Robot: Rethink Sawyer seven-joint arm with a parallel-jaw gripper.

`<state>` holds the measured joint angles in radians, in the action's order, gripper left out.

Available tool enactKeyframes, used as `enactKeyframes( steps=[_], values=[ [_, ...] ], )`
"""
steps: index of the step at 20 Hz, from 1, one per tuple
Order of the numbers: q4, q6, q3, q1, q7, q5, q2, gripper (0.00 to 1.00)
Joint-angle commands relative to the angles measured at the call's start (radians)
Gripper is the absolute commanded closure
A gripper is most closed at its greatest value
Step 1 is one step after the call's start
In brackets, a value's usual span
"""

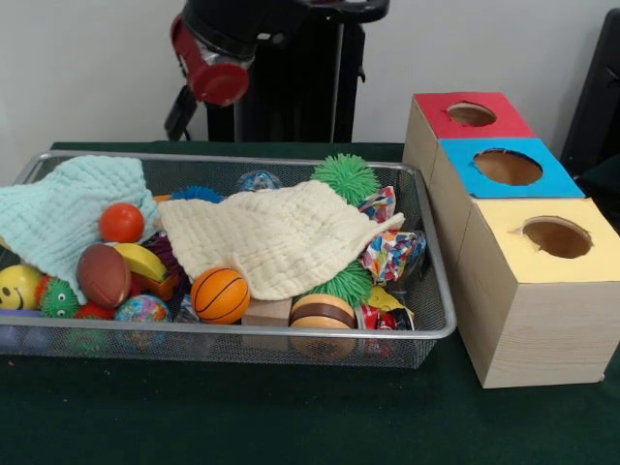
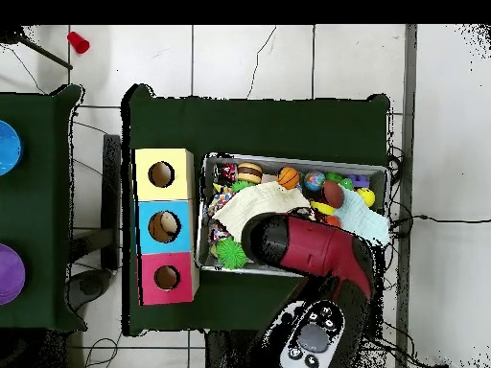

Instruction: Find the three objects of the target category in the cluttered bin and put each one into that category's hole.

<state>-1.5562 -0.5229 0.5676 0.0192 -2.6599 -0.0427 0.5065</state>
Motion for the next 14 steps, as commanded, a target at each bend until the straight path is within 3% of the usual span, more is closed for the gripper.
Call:
enactKeyframes(
  steps=[1, 2, 3, 11, 14],
  values=[
    [0.101, 0.046, -0.145, -0.066, 0.123, -0.09, -0.077, 1.0],
    [0.114, 0.044, -0.144, -0.07, 0.115, -0.11, -0.081, 1.0],
    [0.126, 0.043, -0.144, -0.075, 0.106, -0.129, -0.085, 0.0],
    [0.124, 0.066, -0.133, -0.084, 0.061, -0.154, -0.109, 0.0],
    [0.092, 0.041, -0.103, -0.044, -0.021, -0.132, -0.132, 0.0]
  ],
)
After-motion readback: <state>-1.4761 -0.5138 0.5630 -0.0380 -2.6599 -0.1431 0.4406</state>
